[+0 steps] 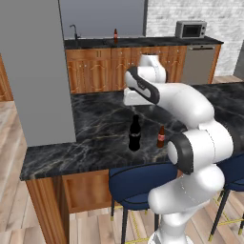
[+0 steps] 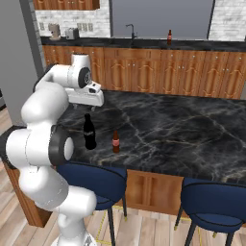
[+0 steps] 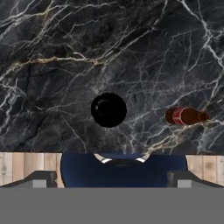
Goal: Place the large bottle from the dining counter next to the other large bottle outside the sink, and place the small bottle from the dining counter next to the other small bottle inside the sink.
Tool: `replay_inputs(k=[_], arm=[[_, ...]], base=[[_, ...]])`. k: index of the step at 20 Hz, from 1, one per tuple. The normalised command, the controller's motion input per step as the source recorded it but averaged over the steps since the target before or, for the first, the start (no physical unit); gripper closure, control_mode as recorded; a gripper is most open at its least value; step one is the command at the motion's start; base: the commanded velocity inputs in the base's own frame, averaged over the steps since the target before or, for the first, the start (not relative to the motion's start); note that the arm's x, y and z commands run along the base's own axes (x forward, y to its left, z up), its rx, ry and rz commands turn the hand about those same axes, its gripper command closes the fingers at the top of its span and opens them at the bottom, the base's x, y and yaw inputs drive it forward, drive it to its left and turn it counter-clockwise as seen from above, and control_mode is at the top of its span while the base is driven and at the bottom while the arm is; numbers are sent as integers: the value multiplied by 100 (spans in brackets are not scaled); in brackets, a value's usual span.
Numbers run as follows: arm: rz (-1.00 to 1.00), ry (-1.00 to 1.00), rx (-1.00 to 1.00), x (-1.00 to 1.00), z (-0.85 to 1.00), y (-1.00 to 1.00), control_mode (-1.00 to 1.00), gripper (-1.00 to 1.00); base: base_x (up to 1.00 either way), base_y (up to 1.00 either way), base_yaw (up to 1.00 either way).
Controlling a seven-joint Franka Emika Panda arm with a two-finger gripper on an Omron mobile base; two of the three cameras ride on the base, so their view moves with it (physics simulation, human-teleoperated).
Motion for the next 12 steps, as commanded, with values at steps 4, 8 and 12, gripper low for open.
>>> replay_inputs(k=[4,8,12], arm=[[0,0,0,32,-6,2,-100,-100],[0,0,0,35,-10,8,-100,-100],[0,0,0,41,-9,2,-100,-100]], base=[[0,0,0],[0,0,0],[0,0,0]])
